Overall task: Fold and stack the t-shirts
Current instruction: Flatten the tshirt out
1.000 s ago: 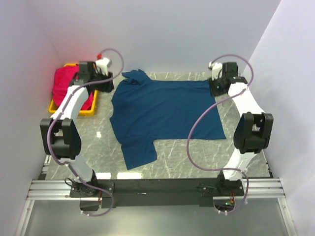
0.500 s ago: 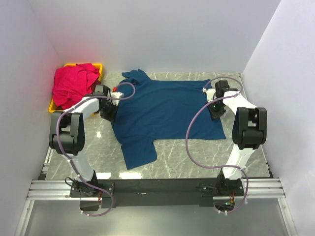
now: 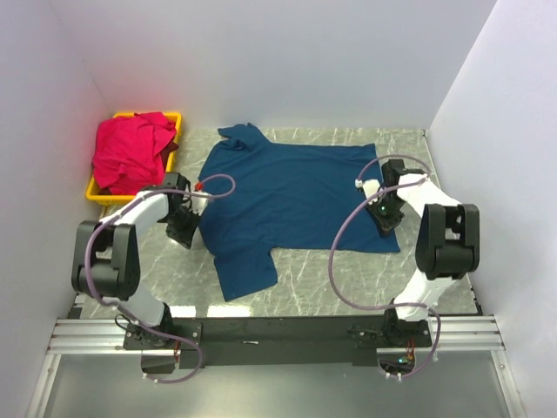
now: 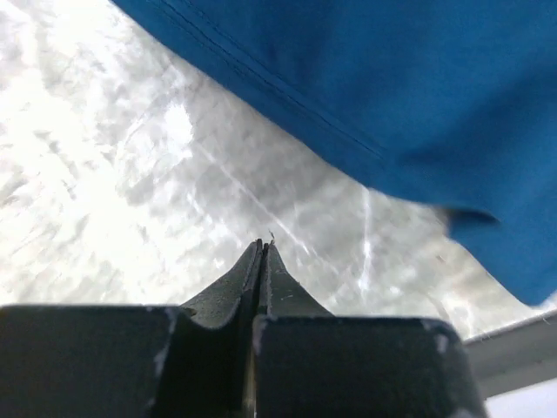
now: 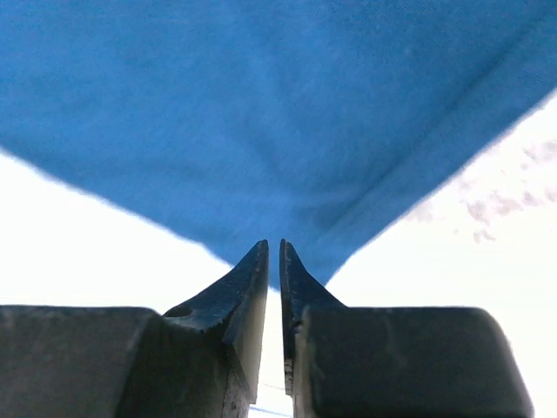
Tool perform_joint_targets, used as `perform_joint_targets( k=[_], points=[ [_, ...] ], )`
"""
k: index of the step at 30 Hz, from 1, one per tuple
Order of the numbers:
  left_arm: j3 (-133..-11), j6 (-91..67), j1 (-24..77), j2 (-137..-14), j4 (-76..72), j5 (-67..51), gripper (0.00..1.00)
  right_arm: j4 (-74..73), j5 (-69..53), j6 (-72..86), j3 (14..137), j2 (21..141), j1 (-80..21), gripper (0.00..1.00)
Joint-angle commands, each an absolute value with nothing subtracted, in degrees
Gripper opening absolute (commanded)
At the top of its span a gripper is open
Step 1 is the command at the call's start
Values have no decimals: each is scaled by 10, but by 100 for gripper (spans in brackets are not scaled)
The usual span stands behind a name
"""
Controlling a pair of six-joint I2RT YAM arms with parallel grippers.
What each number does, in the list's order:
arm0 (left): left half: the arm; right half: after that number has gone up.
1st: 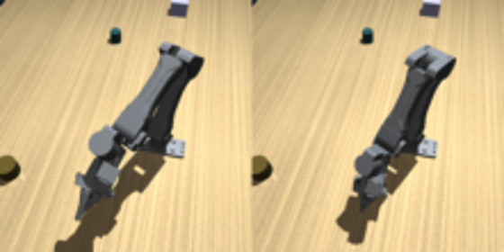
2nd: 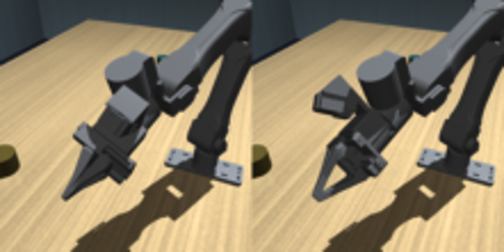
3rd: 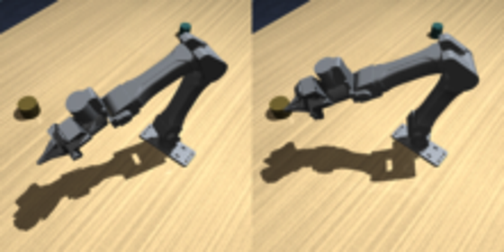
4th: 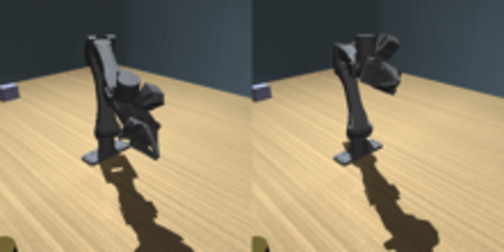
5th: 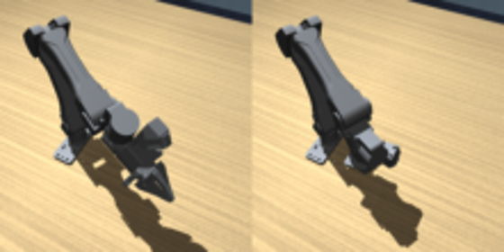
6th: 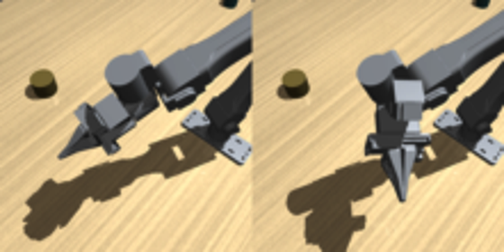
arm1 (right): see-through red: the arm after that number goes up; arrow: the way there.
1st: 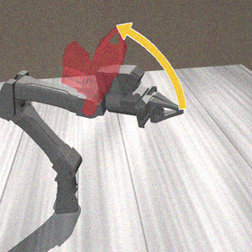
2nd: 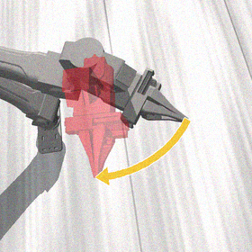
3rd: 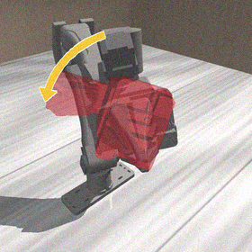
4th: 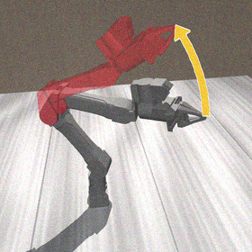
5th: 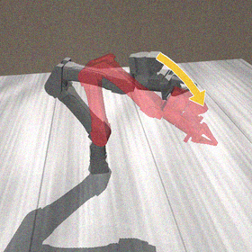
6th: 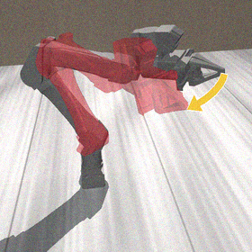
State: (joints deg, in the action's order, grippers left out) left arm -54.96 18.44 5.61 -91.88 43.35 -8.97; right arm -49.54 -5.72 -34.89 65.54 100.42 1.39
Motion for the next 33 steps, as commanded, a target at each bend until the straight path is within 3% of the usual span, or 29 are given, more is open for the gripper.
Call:
perform_joint_targets(
  k=[1, 4, 7, 16, 24, 33],
  points=[
    [-604, 196, 57, -867, 474, -126, 5, -542, -98, -362, 706, 947, 18, 18],
    [-690, 164, 65, -890, 448, -154, 16, -552, -123, -329, 778, 985, 18, 18],
    [-756, 134, 88, -948, 405, -154, 18, -557, -134, -306, 829, 1037, 18, 18],
    [-831, 109, 98, -1112, 352, -92, 16, -506, -98, -283, 830, 1108, 16, 17],
    [-675, 148, 98, -1072, 356, -47, 11, -450, -32, -308, 750, 1116, 3, 16],
    [-490, 166, 93, -891, 404, -41, 13, -510, -43, -366, 627, 999, -35, 16]
  ],
)
